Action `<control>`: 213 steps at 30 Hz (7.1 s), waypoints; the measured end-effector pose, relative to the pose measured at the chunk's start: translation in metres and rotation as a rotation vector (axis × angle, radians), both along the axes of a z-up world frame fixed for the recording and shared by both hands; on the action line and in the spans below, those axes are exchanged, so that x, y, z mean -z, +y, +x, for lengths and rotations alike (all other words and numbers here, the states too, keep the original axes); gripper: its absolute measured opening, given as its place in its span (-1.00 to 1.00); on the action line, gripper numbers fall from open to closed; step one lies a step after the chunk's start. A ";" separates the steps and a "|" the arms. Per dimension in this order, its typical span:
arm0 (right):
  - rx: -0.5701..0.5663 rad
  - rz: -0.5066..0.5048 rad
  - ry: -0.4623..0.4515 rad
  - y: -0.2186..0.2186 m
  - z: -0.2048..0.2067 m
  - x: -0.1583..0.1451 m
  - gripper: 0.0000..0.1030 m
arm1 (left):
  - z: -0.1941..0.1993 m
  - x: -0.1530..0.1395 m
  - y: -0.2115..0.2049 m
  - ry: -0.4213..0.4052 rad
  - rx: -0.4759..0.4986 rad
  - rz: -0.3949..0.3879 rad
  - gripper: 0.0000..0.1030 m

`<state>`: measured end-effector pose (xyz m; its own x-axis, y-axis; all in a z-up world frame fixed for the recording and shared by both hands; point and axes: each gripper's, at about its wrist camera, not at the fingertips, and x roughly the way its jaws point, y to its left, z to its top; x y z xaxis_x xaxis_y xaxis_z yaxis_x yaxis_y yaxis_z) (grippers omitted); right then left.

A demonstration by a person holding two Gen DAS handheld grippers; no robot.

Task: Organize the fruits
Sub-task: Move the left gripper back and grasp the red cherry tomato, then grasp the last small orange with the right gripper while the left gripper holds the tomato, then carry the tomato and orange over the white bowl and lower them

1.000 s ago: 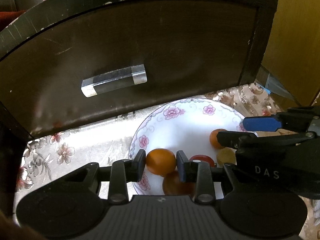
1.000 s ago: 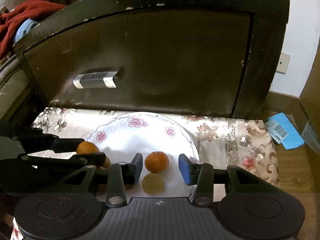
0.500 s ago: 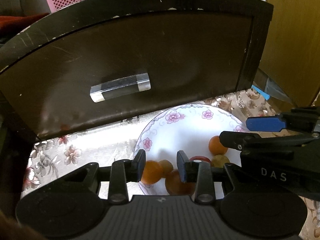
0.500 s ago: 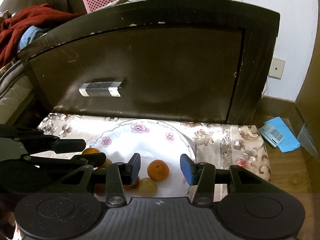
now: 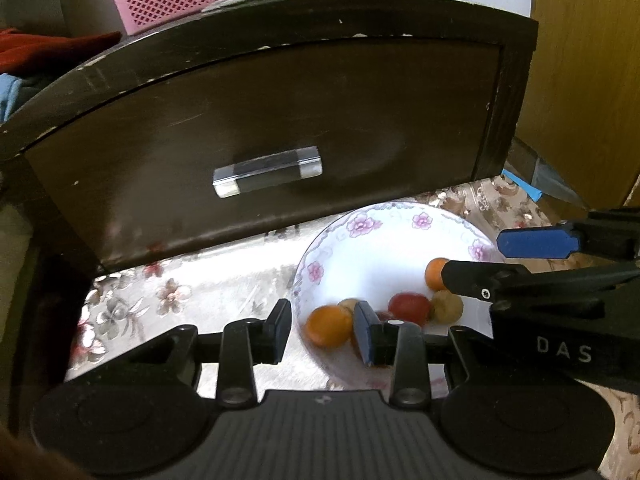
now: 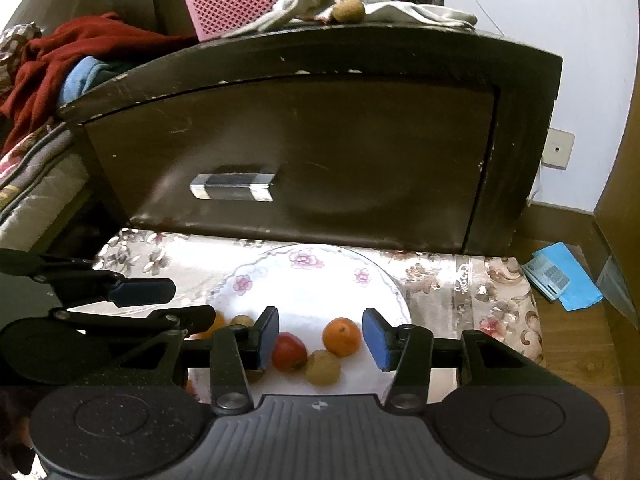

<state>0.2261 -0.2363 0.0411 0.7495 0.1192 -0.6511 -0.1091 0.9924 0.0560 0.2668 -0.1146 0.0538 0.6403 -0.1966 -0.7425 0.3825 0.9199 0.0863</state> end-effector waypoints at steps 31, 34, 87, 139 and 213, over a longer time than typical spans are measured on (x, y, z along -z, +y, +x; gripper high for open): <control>-0.165 0.013 0.116 0.060 -0.030 0.022 -0.17 | -0.035 0.052 0.057 0.133 0.078 0.030 -0.14; -0.174 0.016 0.119 0.063 -0.031 0.023 -0.17 | -0.037 0.055 0.054 0.143 0.096 0.026 -0.17; -0.102 0.005 0.423 0.126 0.037 0.060 -0.19 | -0.013 0.056 0.091 0.294 0.034 -0.015 -0.31; -0.012 0.064 0.342 0.002 -0.057 0.036 -0.48 | -0.044 0.027 -0.009 0.225 0.166 0.018 -0.31; 0.041 0.091 0.213 -0.025 0.028 0.045 -0.39 | 0.036 0.035 -0.031 0.131 0.083 -0.065 -0.30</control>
